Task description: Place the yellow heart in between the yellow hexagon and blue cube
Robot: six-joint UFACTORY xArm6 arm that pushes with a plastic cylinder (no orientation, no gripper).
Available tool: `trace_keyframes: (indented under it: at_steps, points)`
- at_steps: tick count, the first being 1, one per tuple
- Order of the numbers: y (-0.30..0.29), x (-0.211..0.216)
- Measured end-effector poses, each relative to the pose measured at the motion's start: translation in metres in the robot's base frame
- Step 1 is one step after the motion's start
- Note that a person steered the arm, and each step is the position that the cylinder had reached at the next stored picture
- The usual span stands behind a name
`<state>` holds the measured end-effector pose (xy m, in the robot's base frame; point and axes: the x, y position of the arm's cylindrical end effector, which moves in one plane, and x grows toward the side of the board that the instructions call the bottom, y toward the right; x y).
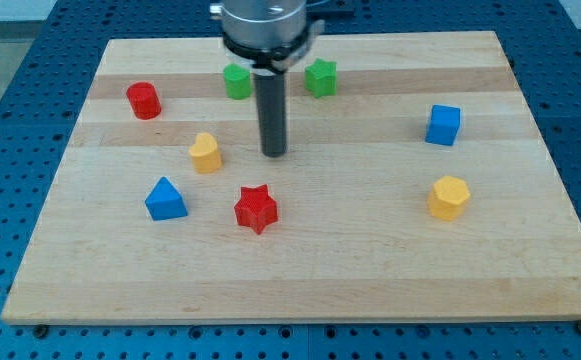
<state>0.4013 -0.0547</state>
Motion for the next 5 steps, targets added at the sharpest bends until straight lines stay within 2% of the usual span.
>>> trace_keyframes:
  at_steps: [1,2,3,4,5]
  points:
    - [-0.019,-0.052]
    - [-0.117,-0.049]
    - [-0.155,0.01]
    - [-0.091,0.052]
    - [-0.055,0.052]
